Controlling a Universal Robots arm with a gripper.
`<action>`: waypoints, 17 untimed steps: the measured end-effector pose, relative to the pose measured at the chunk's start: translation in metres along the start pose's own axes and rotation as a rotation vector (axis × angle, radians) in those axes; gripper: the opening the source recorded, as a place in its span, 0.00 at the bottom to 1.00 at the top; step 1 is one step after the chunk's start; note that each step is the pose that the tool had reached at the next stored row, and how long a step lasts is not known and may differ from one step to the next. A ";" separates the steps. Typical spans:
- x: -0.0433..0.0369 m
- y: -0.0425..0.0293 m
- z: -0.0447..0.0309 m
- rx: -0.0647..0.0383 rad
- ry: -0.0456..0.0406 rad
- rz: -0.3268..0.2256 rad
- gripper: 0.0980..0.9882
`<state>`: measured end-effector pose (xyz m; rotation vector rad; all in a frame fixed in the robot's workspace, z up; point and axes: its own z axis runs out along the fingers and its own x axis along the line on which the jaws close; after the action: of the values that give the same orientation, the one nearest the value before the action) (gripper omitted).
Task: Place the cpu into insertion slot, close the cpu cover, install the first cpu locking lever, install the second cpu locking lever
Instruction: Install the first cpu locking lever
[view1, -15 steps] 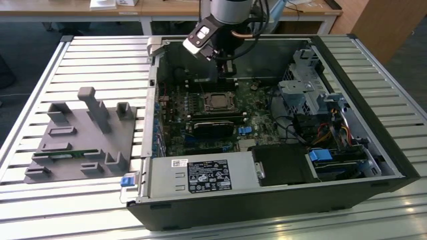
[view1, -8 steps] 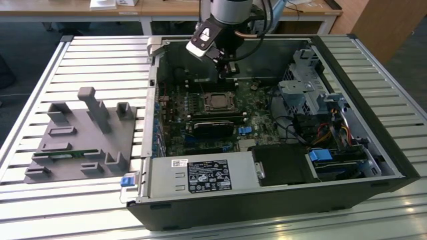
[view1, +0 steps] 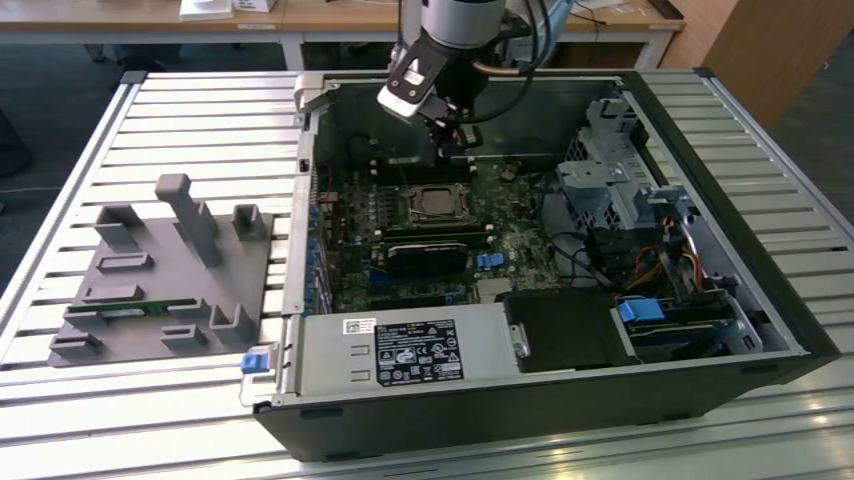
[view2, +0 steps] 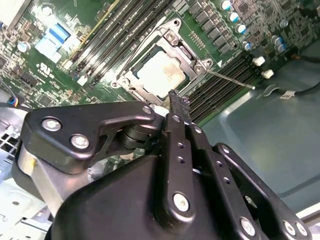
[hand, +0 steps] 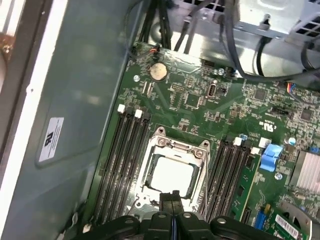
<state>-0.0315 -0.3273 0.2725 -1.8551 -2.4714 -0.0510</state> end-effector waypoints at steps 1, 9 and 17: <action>0.0000 0.0000 0.0000 0.001 -0.0001 -0.012 0.01; -0.0002 -0.0004 0.0000 0.005 -0.0004 -0.075 0.01; -0.0003 -0.0004 0.0000 0.008 -0.0005 -0.126 0.01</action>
<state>-0.0318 -0.3277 0.2725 -1.6947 -2.5818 -0.0460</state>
